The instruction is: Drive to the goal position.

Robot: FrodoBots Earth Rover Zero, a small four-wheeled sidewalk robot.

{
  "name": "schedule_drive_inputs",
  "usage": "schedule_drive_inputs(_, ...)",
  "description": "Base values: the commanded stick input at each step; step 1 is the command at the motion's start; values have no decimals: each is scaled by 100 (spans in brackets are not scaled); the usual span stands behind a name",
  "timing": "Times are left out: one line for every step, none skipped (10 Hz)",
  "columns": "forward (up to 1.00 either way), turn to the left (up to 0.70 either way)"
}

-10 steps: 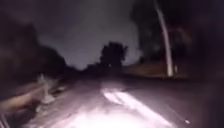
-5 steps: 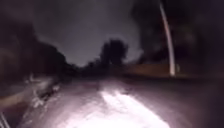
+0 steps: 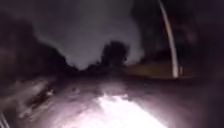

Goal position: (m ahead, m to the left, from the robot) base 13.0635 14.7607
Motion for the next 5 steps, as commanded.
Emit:
schedule_drive_inputs(70, 0)
schedule_drive_inputs(70, 0)
schedule_drive_inputs(70, 0)
schedule_drive_inputs(70, 0)
schedule_drive_inputs(70, 0)
